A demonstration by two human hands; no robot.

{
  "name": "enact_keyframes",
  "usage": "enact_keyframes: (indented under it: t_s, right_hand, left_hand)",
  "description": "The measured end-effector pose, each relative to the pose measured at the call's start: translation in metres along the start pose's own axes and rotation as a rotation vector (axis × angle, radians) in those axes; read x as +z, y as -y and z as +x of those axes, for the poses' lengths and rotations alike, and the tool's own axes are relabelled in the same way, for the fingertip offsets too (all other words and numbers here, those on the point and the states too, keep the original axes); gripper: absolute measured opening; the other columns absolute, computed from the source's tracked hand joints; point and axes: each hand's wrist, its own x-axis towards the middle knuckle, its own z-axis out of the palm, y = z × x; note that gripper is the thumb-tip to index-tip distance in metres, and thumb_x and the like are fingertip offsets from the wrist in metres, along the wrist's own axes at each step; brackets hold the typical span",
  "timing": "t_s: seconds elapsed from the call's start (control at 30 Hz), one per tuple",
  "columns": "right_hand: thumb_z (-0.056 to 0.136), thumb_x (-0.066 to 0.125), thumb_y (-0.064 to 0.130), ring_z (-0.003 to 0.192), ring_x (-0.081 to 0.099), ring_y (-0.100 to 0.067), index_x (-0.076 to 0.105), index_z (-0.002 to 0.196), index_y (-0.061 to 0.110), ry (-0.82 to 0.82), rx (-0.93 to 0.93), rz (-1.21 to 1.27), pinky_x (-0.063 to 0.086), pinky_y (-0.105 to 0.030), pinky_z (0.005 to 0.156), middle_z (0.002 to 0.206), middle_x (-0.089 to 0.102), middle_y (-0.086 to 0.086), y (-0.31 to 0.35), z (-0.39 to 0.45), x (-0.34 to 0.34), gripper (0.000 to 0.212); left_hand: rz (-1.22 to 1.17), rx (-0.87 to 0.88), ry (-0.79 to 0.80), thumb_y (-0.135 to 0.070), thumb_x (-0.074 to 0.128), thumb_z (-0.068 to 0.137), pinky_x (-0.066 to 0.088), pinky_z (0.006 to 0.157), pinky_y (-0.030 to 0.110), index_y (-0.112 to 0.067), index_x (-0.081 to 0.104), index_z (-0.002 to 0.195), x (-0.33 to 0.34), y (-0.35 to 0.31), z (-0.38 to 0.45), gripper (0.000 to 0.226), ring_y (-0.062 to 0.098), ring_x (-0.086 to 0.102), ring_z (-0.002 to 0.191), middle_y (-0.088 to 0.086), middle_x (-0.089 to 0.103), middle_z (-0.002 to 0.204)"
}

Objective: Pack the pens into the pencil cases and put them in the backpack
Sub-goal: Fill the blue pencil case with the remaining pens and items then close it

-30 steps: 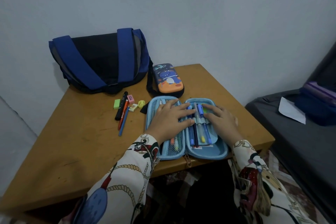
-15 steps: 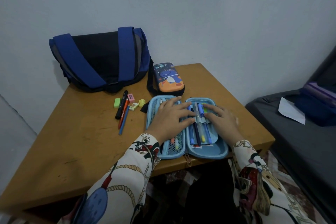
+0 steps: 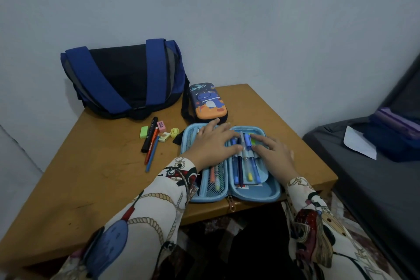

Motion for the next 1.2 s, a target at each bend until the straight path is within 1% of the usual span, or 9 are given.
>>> enact_keyframes:
  t_s: [0.17,0.27,0.53,0.7,0.83,0.9,1.0,1.07,1.2]
  right_hand:
    - [0.085,0.051,0.051,0.131,0.037,-0.015,0.058,0.112,0.057,0.015,-0.004,0.007,0.013,-0.043,0.111,0.135,0.052,0.007,0.0,-0.001,-0.001,0.028]
    - [0.091,0.055,0.044,0.132,0.037,-0.014,0.06,0.114,0.054,0.006,-0.006,0.003,0.012,-0.042,0.111,0.136,0.052,0.007,-0.001,-0.001,0.0,0.026]
    - [0.089,0.056,0.045,0.127,0.041,-0.015,0.06,0.11,0.056,-0.002,-0.015,0.004,0.016,-0.043,0.109,0.129,0.055,0.007,-0.003,0.001,0.002,0.024]
    - [0.072,0.044,0.057,0.128,0.04,-0.015,0.061,0.11,0.056,0.018,0.006,0.023,0.014,-0.041,0.11,0.13,0.055,0.008,-0.003,0.001,0.002,0.042]
    - [0.072,0.043,0.057,0.129,0.04,-0.014,0.062,0.114,0.055,0.017,0.004,0.027,0.015,-0.041,0.11,0.132,0.055,0.009,-0.002,0.0,0.001,0.046]
    - [0.075,0.042,0.055,0.129,0.041,-0.014,0.062,0.117,0.052,-0.005,-0.003,0.069,0.014,-0.042,0.112,0.13,0.057,0.01,-0.001,-0.002,0.0,0.047]
    - [0.086,0.047,0.044,0.125,0.048,-0.016,0.062,0.113,0.051,-0.053,-0.028,0.206,0.021,-0.048,0.116,0.113,0.061,0.013,-0.003,-0.004,0.001,0.031]
    - [0.084,0.048,0.043,0.122,0.052,-0.017,0.062,0.102,0.053,-0.068,-0.027,0.264,0.029,-0.052,0.114,0.103,0.061,0.017,-0.004,-0.005,0.001,0.025]
    - [0.076,0.045,0.047,0.12,0.053,-0.017,0.065,0.101,0.05,-0.071,-0.016,0.254,0.032,-0.051,0.112,0.106,0.062,0.014,-0.003,-0.006,0.0,0.031]
  left_hand:
    - [-0.018,-0.069,-0.005,-0.046,0.052,0.095,0.005,0.115,0.049,-0.038,0.058,0.125,0.002,-0.003,0.017,0.031,0.018,0.001,0.147,-0.008,0.022,0.158]
    - [-0.078,-0.09,-0.046,-0.045,0.058,0.092,0.008,0.115,0.048,-0.035,0.063,0.114,0.006,-0.002,0.021,0.025,0.019,0.006,0.147,-0.008,0.028,0.155]
    - [-0.045,-0.098,-0.093,-0.036,0.055,0.093,0.012,0.113,0.045,-0.025,0.06,0.103,0.009,-0.008,0.028,0.016,0.022,0.011,0.146,-0.006,0.035,0.151]
    - [-0.007,-0.119,-0.129,-0.034,0.05,0.096,0.015,0.112,0.045,-0.022,0.059,0.11,0.013,-0.009,0.029,0.02,0.025,0.015,0.144,-0.004,0.04,0.147]
    - [-0.05,-0.119,-0.136,-0.039,0.049,0.098,0.021,0.111,0.044,-0.025,0.056,0.125,0.009,-0.008,0.027,0.031,0.023,0.023,0.14,-0.004,0.044,0.143]
    - [-0.143,-0.135,-0.241,-0.038,0.049,0.098,0.029,0.109,0.043,-0.025,0.054,0.131,0.003,-0.002,0.022,0.036,0.022,0.032,0.134,-0.002,0.05,0.138]
    - [-0.238,-0.238,-0.478,-0.027,0.046,0.099,0.04,0.101,0.045,-0.02,0.057,0.128,-0.011,0.019,0.008,0.032,0.024,0.043,0.123,0.002,0.059,0.126]
    - [-0.148,-0.376,-0.592,-0.019,0.044,0.099,0.042,0.096,0.043,-0.018,0.059,0.125,-0.019,0.039,-0.005,0.031,0.026,0.046,0.116,0.005,0.062,0.121]
    - [0.075,-0.66,-0.658,-0.017,0.049,0.096,0.041,0.087,0.041,-0.017,0.064,0.121,-0.026,0.072,-0.036,0.029,0.028,0.046,0.111,0.008,0.06,0.117]
